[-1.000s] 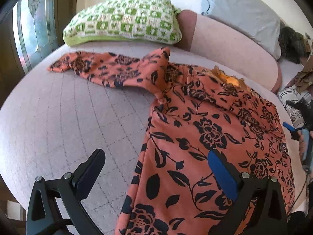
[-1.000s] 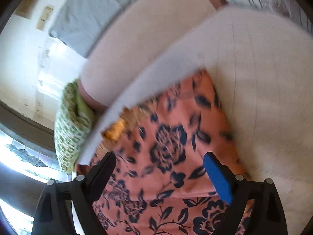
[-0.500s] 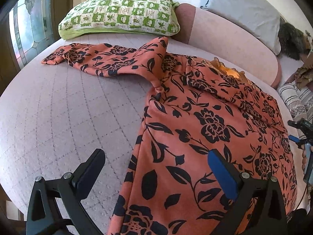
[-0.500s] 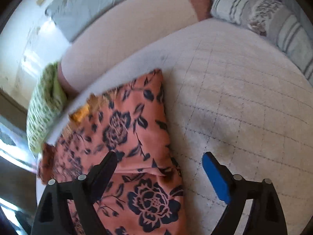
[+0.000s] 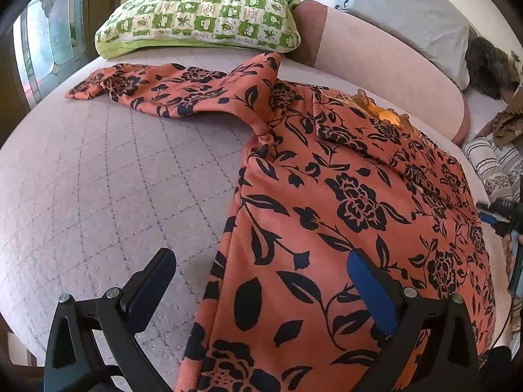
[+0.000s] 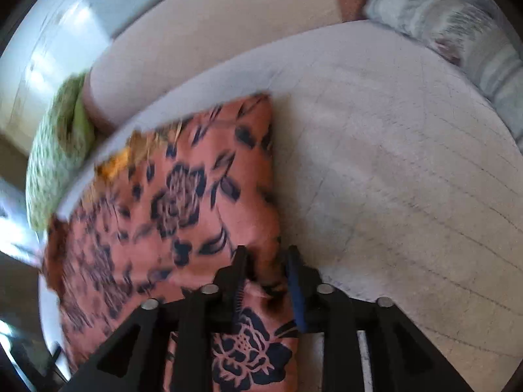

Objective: Fold small clothes

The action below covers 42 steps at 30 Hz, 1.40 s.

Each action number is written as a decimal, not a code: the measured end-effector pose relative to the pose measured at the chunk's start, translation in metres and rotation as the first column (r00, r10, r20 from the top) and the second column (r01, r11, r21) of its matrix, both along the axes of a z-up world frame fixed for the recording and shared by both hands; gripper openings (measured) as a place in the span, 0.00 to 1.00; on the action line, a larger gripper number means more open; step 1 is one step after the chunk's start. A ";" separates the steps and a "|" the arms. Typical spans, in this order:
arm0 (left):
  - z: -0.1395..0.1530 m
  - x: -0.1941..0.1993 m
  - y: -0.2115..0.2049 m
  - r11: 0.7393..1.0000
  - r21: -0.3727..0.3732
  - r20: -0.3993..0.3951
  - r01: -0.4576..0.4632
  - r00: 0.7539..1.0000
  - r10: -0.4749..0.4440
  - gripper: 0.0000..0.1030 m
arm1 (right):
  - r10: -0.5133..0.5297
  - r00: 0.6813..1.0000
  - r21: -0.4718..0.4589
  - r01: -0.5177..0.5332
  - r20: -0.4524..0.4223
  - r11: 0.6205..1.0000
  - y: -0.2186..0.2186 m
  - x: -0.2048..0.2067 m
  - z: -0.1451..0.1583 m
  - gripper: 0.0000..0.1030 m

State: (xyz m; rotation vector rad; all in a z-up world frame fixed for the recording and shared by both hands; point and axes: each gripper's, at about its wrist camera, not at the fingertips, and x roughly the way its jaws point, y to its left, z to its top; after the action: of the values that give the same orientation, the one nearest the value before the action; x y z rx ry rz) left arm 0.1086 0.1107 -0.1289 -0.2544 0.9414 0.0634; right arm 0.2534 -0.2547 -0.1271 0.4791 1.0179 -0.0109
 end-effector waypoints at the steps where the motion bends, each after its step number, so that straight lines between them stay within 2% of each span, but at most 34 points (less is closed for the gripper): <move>1: -0.001 0.001 -0.001 1.000 -0.005 -0.001 0.001 1.000 -0.001 1.00 | -0.036 0.999 0.029 0.035 0.030 0.999 -0.005 0.003 0.007 0.60; 2: -0.002 0.002 -0.003 1.000 -0.003 -0.002 0.006 1.000 -0.006 1.00 | -0.051 0.998 0.040 0.049 0.046 0.998 -0.006 0.009 0.010 0.70; 3: -0.003 0.003 -0.006 1.000 0.007 -0.005 0.012 1.000 -0.012 1.00 | -0.048 0.997 0.035 0.046 0.057 0.998 -0.005 0.018 0.012 0.74; 6: -0.004 0.003 -0.008 0.999 0.026 -0.010 0.020 1.000 -0.020 1.00 | -0.018 0.998 0.055 0.015 0.056 0.998 0.009 0.066 0.002 0.73; 7: -0.004 0.003 -0.007 0.999 0.028 -0.010 0.016 1.000 -0.016 1.00 | -0.006 0.999 0.067 0.004 0.041 0.998 0.011 0.078 -0.005 0.56; 8: -0.004 0.003 -0.006 1.000 0.029 -0.009 0.011 1.000 -0.011 1.00 | 0.010 1.000 0.035 -0.011 0.013 0.999 0.013 0.088 -0.011 0.37; 9: -0.004 0.002 -0.004 1.000 0.029 -0.007 0.006 1.000 -0.006 1.00 | -0.022 1.000 -0.018 0.022 -0.003 1.000 0.013 0.091 -0.011 0.23; 10: -0.004 0.001 -0.003 1.000 0.028 -0.005 0.003 1.000 -0.003 1.00 | -0.063 0.998 0.010 0.063 0.007 0.998 0.005 0.091 -0.012 0.18; 11: -0.003 0.000 -0.001 1.000 0.025 -0.003 -0.001 1.000 0.001 1.00 | -0.109 0.994 0.044 0.108 0.023 0.993 -0.003 0.089 -0.011 0.18; 12: -0.004 0.000 0.001 1.000 0.015 -0.004 -0.003 1.000 0.003 1.00 | -0.133 0.991 0.035 0.132 0.030 0.991 -0.004 0.088 -0.011 0.19; 15: -0.002 -0.003 0.002 1.000 -0.003 0.000 -0.006 1.000 0.006 1.00 | -0.125 0.992 -0.083 0.126 0.015 0.989 0.015 0.082 0.000 0.26; 16: 0.000 -0.005 0.001 1.000 0.004 0.008 -0.003 1.000 0.003 1.00 | -0.122 0.992 -0.115 0.125 0.036 0.985 0.025 0.074 0.011 0.27; 17: 0.001 -0.007 0.000 1.000 0.007 0.012 0.002 1.000 -0.002 1.00 | -0.098 0.992 -0.105 0.106 0.074 0.989 0.025 0.057 0.022 0.29; 18: 0.002 -0.009 -0.001 1.000 0.011 0.018 0.006 1.000 -0.006 1.00 | -0.065 0.993 -0.089 0.074 0.102 0.993 0.034 0.046 0.029 0.38; 19: 0.003 -0.011 -0.001 1.000 0.012 0.021 0.008 1.000 -0.008 1.00 | -0.033 0.993 -0.086 0.043 0.111 0.995 0.042 0.037 0.032 0.58; 20: 0.004 -0.012 -0.002 1.000 0.012 0.022 0.012 1.000 -0.012 1.00 | 0.019 0.993 -0.081 -0.010 0.116 0.997 0.052 0.026 0.031 0.68; 21: 0.004 -0.013 -0.002 1.000 0.011 0.020 0.015 1.000 -0.015 1.00 | 0.089 0.990 -0.088 -0.080 0.110 0.993 0.061 0.017 0.021 0.73; 22: 0.005 -0.015 -0.002 1.000 0.012 0.018 0.018 1.000 -0.019 1.00 | 0.115 0.993 -0.134 -0.111 0.027 0.985 0.062 0.013 0.006 0.69; 23: 0.005 -0.018 -0.001 0.999 0.017 0.015 0.029 0.999 -0.029 1.00 | 0.102 0.994 -0.131 -0.105 -0.029 0.986 0.056 0.013 -0.009 0.63; 24: 0.006 -0.021 -0.001 0.999 0.023 0.016 0.035 0.999 -0.035 1.00 | 0.057 0.998 -0.102 -0.057 -0.004 0.993 0.045 0.007 -0.009 0.52; 25: 0.008 -0.025 0.000 0.999 0.028 0.021 0.036 0.999 -0.037 1.00 | -0.033 0.999 -0.030 0.033 0.005 0.999 0.033 -0.002 0.005 0.52; 26: 0.009 -0.028 0.001 0.999 0.027 0.027 0.036 0.999 -0.036 1.00 | -0.052 0.998 0.018 0.051 0.023 0.999 0.031 -0.009 0.016 0.52; 27: 0.009 -0.029 0.003 0.999 0.021 0.026 0.035 0.999 -0.035 1.00 | -0.031 0.997 0.030 0.028 0.071 0.999 0.034 -0.017 0.029 0.60; 28: 0.008 -0.030 0.004 0.999 0.012 0.021 0.033 0.999 -0.033 1.00 | 0.022 0.991 -0.002 -0.022 0.134 1.000 0.042 -0.025 0.041 0.75; 29: 0.008 -0.031 0.005 1.000 -0.003 0.017 0.030 0.999 -0.030 1.00 | 0.063 0.986 -0.030 -0.059 0.152 0.998 0.046 -0.028 0.043 0.82; 30: 0.009 -0.032 0.008 0.999 -0.020 0.014 0.027 1.000 -0.026 1.00 | 0.115 0.988 -0.063 -0.109 0.102 0.992 0.050 -0.024 0.031 0.85; 31: 0.012 -0.035 0.011 0.999 -0.036 0.016 0.025 1.000 -0.025 1.00 | 0.113 0.993 -0.074 -0.116 -0.041 0.990 0.044 -0.014 0.002 0.83; 32: 0.015 -0.037 0.014 0.999 -0.046 0.021 0.025 0.999 -0.024 1.00 | 0.079 0.989 -0.049 -0.086 -0.128 0.995 0.035 -0.013 -0.014 0.78; 33: 0.021 -0.041 0.019 0.998 -0.055 0.035 0.020 0.999 -0.018 1.00 | 0.029 0.997 -0.031 -0.031 -0.068 0.999 0.025 -0.024 -0.010 0.74; 35: 0.033 -0.045 0.033 0.996 -0.090 0.072 0.000 0.997 0.006 1.00 | 0.013 1.000 -0.018 -0.013 0.008 1.000 0.025 -0.041 0.012 0.74; 37: 0.048 -0.046 0.058 0.989 -0.147 0.108 -0.034 0.993 0.050 1.00 | 0.064 0.992 -0.091 -0.054 0.110 0.994 0.039 -0.069 0.036 0.75; 38: 0.055 -0.045 0.069 0.984 -0.171 0.128 -0.053 0.989 0.075 1.00 | 0.078 0.988 -0.123 -0.062 0.134 0.991 0.041 -0.081 0.042 0.76; 40: 0.064 -0.039 0.106 0.961 -0.252 0.145 -0.116 0.977 0.156 1.00 | 0.150 0.971 -0.164 -0.120 0.185 0.979 0.054 -0.103 0.044 0.81; 42: 0.063 -0.028 0.138 0.927 -0.328 0.132 -0.179 0.964 0.233 1.00 | 0.195 0.962 -0.195 -0.158 0.191 0.968 0.068 -0.118 0.034 0.81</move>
State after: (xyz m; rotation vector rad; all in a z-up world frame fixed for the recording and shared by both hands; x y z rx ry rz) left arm 0.0802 0.2490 -0.0658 -0.6461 0.7496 0.0848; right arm 0.1352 -0.1866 -0.0927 0.2189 0.8409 0.1060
